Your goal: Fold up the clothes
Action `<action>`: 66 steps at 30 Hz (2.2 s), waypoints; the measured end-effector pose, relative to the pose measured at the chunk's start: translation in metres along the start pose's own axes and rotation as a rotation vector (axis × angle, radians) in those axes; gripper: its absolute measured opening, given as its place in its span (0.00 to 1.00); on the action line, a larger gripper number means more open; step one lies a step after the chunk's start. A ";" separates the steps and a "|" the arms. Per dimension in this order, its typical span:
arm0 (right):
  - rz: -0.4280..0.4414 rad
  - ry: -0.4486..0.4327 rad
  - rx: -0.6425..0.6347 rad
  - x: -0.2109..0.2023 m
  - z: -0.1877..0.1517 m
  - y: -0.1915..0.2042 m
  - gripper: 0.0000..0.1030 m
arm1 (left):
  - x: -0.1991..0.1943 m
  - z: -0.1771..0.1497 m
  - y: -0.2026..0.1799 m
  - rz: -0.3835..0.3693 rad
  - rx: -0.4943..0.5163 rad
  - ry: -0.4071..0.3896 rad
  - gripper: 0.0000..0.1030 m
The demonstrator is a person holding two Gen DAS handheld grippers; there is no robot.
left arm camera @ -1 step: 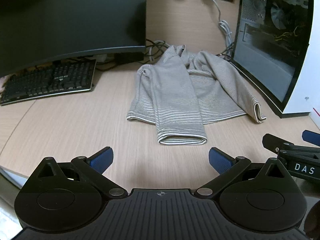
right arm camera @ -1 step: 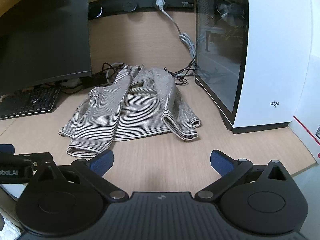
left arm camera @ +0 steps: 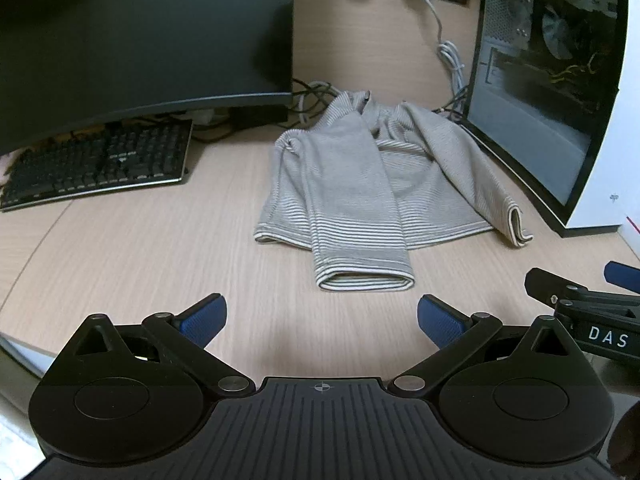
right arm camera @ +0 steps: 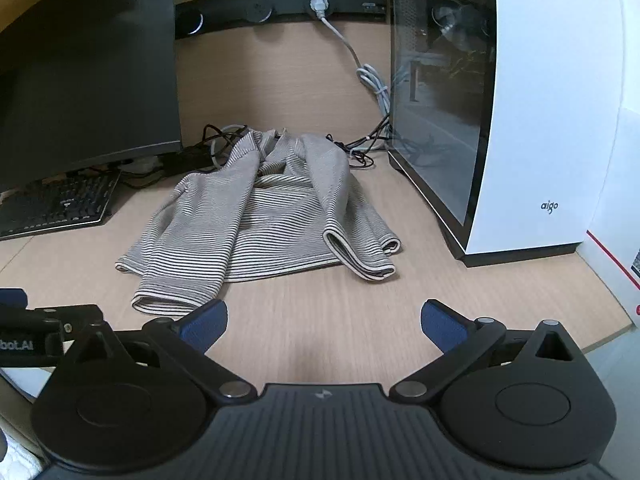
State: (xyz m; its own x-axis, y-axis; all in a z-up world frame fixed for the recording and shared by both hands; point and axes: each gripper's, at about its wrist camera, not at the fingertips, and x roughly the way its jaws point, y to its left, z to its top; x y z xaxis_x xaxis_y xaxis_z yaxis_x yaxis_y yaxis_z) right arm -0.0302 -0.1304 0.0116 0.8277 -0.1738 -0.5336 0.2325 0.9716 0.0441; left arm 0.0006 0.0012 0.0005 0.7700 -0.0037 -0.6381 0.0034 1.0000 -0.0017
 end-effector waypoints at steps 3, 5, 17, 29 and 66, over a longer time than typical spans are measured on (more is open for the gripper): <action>0.008 0.001 -0.003 -0.003 -0.001 0.000 1.00 | 0.000 0.001 0.002 -0.003 -0.014 0.005 1.00; 0.017 0.008 -0.002 -0.003 -0.003 -0.003 1.00 | 0.000 0.002 0.003 -0.005 -0.023 0.009 1.00; 0.000 0.037 -0.020 0.011 0.005 0.004 1.00 | 0.006 0.011 0.003 -0.010 -0.022 0.021 1.00; 0.021 0.050 -0.023 0.022 0.008 0.007 1.00 | 0.012 0.012 0.000 -0.001 -0.010 0.021 1.00; 0.024 0.084 -0.014 0.036 0.011 0.011 1.00 | 0.023 0.014 0.001 -0.009 0.019 0.020 1.00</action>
State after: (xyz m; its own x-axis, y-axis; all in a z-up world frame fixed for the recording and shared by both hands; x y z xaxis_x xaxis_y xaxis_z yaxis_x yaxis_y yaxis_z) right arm 0.0074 -0.1280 0.0022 0.7872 -0.1367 -0.6014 0.2053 0.9776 0.0465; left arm 0.0269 0.0025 -0.0037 0.7571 -0.0123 -0.6532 0.0221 0.9997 0.0068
